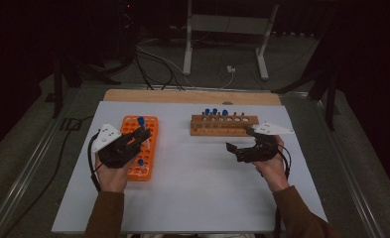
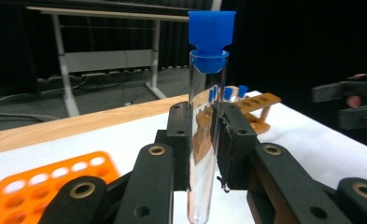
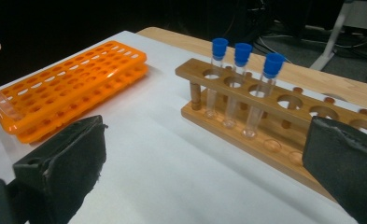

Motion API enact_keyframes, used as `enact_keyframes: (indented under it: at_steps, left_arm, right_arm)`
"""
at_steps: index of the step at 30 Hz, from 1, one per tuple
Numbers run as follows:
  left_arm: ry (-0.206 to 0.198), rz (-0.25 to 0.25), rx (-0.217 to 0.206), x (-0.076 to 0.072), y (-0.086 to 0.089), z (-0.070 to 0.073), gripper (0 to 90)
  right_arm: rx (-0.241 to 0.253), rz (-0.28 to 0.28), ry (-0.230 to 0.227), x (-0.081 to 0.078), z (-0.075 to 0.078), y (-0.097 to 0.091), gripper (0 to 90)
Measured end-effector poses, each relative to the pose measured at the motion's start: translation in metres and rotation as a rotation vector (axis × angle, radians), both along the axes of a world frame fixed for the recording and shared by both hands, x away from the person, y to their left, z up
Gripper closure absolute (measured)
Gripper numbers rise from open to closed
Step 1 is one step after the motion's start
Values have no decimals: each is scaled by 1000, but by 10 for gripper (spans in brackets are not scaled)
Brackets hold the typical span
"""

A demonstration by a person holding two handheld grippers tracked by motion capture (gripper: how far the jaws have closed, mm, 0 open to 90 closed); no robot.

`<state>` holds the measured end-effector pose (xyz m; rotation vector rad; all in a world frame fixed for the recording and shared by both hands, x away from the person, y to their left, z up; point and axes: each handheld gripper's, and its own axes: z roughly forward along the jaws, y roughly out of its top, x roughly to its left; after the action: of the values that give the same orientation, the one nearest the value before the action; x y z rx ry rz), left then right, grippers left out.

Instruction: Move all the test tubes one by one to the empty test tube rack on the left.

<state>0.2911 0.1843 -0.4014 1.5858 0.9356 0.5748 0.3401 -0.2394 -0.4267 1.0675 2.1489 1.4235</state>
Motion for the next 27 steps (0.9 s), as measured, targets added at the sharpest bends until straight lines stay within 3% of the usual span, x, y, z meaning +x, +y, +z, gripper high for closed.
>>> enact_keyframes:
  at_steps: [14, 27]
  left_arm:
    - [39, 50, 22, -10, 34, -21, 777]
    - [52, 73, 28, -17, 42, -45, 777]
  right_arm:
    - [39, -19, -5, -11, -3, -17, 0]
    - [40, -20, 5, -12, -9, -19, 0]
